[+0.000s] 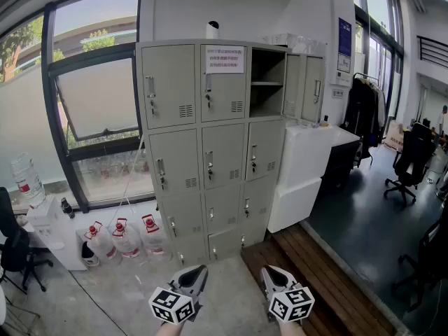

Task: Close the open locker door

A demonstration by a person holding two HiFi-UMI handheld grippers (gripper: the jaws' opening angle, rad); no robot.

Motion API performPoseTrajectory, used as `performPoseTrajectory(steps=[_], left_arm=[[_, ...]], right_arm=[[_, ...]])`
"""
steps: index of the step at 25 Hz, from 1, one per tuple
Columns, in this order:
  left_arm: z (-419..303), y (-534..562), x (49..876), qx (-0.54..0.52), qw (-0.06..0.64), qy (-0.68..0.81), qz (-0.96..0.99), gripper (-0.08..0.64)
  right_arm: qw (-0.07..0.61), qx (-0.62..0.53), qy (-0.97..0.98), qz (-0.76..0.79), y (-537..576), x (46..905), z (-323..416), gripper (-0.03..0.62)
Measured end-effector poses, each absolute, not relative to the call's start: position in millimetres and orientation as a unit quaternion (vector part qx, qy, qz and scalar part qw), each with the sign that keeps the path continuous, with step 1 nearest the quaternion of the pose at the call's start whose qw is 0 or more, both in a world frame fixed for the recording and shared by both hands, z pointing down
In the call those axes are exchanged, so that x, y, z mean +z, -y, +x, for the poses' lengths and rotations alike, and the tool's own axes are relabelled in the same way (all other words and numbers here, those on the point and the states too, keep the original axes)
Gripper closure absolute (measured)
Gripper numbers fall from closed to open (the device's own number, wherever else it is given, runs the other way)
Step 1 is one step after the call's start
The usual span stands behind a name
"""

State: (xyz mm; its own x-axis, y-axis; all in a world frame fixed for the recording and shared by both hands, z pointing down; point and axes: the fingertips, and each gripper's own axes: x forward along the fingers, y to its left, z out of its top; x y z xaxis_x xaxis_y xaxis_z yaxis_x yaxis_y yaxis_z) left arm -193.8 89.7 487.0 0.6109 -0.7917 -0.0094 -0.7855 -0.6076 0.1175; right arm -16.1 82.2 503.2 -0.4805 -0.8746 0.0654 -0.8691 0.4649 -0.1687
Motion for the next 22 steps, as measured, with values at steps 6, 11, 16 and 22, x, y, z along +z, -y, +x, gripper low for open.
performPoseTrajectory(steps=[6, 11, 16, 22], left_arm=[[-193, -85, 486, -0.033, 0.051, 0.443, 0.895, 0.552], [-189, -85, 487, -0.034, 0.052, 0.442, 0.895, 0.552], [-182, -83, 487, -0.032, 0.051, 0.439, 0.896, 0.552], [-156, -81, 486, -0.033, 0.054, 0.432, 0.899, 0.552]], right_arm=[[0.015, -0.091, -0.855, -0.51, -78, 504, -14, 0.58], [0.014, -0.091, -0.854, -0.512, -80, 506, -10, 0.58], [0.016, -0.091, -0.853, -0.514, -79, 506, -4, 0.58], [0.026, -0.081, -0.855, -0.512, -79, 502, 20, 0.58]])
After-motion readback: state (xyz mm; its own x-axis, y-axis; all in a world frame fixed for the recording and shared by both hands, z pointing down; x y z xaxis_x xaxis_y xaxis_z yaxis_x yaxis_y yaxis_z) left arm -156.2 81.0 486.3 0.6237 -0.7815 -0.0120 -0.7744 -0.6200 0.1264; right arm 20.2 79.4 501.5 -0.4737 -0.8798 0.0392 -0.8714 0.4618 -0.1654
